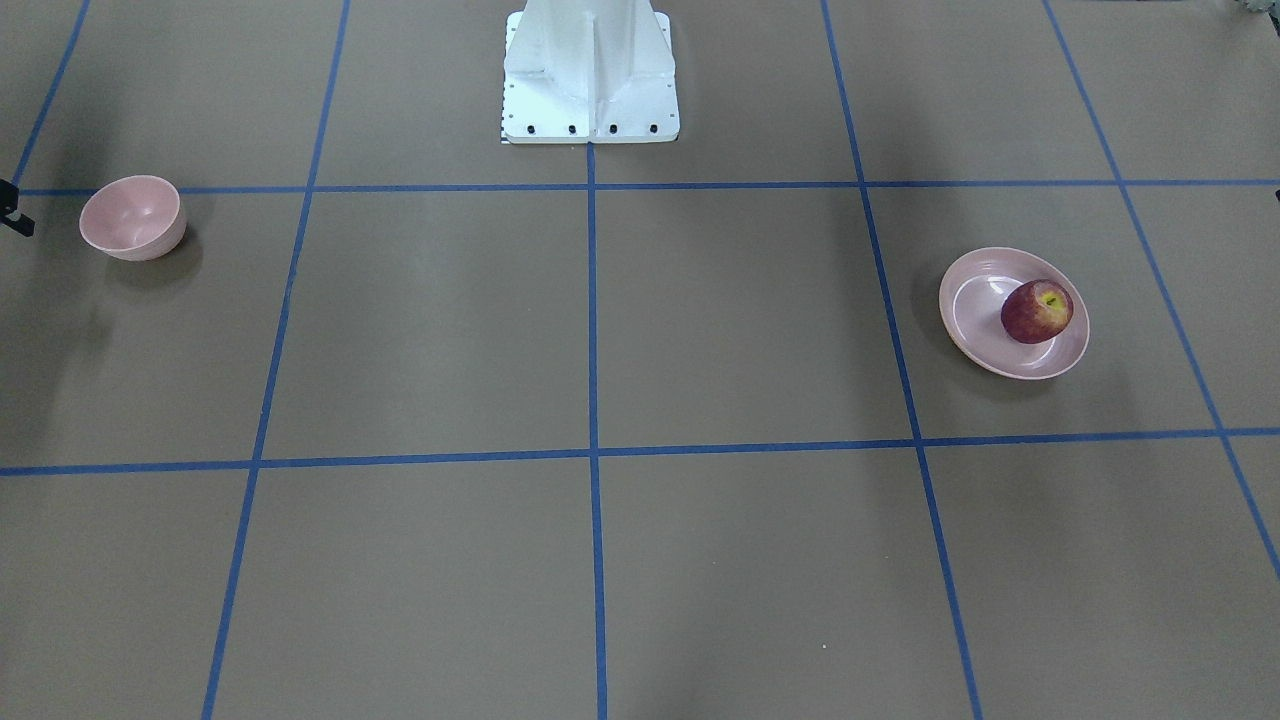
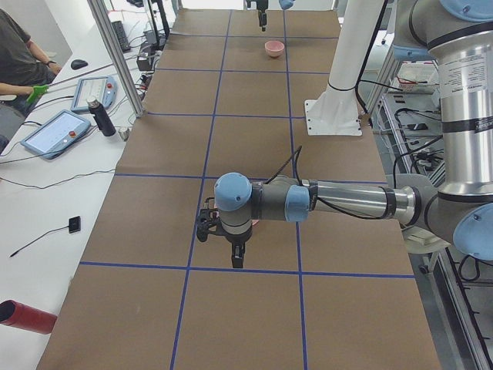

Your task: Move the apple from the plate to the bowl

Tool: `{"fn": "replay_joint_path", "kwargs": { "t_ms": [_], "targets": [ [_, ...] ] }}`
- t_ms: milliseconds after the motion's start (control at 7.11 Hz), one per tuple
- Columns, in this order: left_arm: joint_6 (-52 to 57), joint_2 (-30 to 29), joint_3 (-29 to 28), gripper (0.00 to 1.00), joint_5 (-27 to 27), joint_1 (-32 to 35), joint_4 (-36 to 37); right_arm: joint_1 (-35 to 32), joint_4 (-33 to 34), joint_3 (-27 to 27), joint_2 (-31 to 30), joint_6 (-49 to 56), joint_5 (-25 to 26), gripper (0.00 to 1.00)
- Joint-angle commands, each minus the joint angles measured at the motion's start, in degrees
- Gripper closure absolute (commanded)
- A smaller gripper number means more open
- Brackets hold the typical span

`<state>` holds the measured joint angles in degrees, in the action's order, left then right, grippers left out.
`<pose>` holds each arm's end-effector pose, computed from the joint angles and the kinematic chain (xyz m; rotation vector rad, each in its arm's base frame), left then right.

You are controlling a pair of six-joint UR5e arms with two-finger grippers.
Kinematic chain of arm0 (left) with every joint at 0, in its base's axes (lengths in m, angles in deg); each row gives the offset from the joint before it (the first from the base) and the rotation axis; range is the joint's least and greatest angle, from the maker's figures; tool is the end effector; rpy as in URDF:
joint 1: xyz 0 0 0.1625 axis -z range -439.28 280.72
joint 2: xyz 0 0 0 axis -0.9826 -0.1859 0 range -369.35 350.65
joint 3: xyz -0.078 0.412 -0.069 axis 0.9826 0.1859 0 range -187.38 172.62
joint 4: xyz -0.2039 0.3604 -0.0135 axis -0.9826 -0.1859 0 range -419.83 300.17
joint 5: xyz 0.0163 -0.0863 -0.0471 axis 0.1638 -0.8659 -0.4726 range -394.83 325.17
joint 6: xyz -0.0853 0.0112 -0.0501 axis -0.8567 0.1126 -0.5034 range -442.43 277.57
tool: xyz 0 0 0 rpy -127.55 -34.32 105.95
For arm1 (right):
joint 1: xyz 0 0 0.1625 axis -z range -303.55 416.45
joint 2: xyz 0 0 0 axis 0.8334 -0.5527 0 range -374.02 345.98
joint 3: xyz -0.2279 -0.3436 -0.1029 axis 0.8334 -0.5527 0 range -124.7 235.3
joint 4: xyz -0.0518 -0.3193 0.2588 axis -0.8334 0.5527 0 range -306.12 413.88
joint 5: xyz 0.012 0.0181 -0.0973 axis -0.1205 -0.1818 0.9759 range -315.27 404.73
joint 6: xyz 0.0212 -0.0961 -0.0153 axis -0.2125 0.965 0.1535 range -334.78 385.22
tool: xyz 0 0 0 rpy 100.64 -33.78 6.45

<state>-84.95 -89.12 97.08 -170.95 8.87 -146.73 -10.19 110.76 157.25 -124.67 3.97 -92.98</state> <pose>-0.0482 -0.4185 0.6188 -0.0118 0.8050 -0.0034 -0.0865 -0.3507 0.6394 0.0599 -0.9112 -0.2117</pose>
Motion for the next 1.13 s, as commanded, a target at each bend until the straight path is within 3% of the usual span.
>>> {"fn": "replay_joint_path", "kwargs": {
  "t_ms": [0, 141, 281, 422, 563, 704, 985],
  "targets": [
    [-1.08, -0.12, 0.04, 0.02, -0.11, 0.0, -0.11, 7.87, -5.35, 0.09, -0.88, -6.22, 1.03, 0.0],
    [-1.08, -0.12, -0.13, 0.02, -0.11, 0.0, -1.33, 12.01, -8.6, 0.01, -0.79, -10.26, 2.09, 0.0],
    [-1.08, -0.03, -0.22, 0.02, -0.11, 0.0, -1.69, 17.1, -8.72, -0.17, 0.26, -13.34, 7.14, 0.02],
    [-1.16, -0.03, -0.22, 0.02, -0.11, 0.0, -1.69, 18.54, -8.72, 0.0, 0.27, -14.85, 8.85, 0.12],
    [-1.08, -0.03, -0.22, 0.02, -0.11, 0.0, -1.69, 18.38, -8.72, -0.08, -0.08, -14.43, 8.6, 0.65],
    [-1.08, 0.06, -0.22, 0.02, -0.11, 0.0, -1.69, 18.21, -8.8, 0.35, -0.09, -14.34, 7.82, 1.0],
    [-1.08, -0.03, -1.01, 0.02, -0.11, 0.0, -1.95, 16.72, -8.89, 2.29, -1.57, -14.17, 4.05, 1.0]
  ]
}}
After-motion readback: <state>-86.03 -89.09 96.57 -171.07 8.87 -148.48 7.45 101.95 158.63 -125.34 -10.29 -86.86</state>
